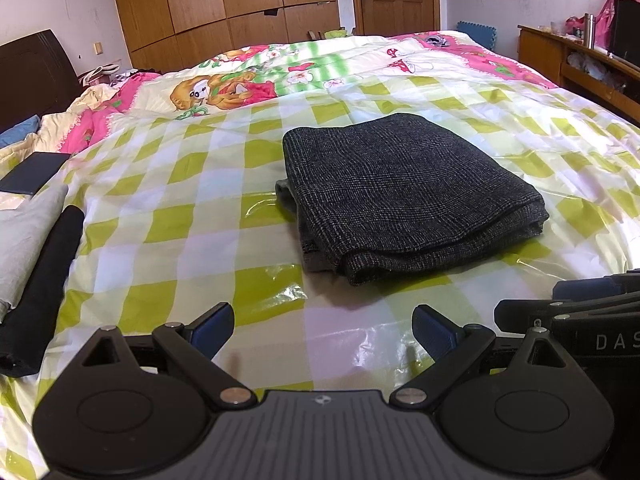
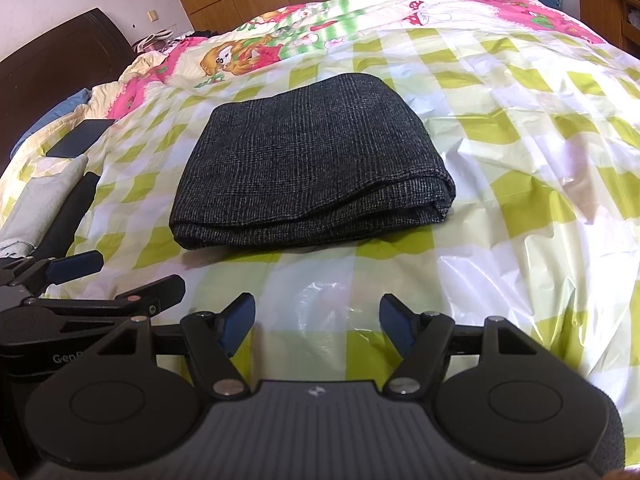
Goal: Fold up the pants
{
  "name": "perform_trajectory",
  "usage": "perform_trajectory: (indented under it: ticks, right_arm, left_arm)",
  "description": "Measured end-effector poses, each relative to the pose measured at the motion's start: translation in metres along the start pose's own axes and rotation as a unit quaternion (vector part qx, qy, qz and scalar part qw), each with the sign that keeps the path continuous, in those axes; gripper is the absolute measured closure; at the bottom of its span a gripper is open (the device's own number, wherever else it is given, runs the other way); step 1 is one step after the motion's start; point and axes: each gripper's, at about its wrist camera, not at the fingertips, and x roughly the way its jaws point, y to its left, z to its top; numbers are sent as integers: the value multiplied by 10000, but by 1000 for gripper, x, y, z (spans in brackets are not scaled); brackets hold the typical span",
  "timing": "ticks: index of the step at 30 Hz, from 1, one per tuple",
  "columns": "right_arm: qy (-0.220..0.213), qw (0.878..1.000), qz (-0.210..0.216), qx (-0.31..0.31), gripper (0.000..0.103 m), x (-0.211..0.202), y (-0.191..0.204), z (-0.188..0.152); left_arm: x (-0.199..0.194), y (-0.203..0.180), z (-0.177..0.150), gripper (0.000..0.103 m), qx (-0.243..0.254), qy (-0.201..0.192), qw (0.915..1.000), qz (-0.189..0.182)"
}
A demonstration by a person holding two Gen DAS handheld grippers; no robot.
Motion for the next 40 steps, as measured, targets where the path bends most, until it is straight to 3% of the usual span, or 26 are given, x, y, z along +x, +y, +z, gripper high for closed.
perform_trajectory:
  ticks: [40]
  right_arm:
    - [15, 10000, 27, -32, 32, -1, 1, 0]
  left_arm:
    - [-3, 1, -1, 0, -14, -50, 10000, 39]
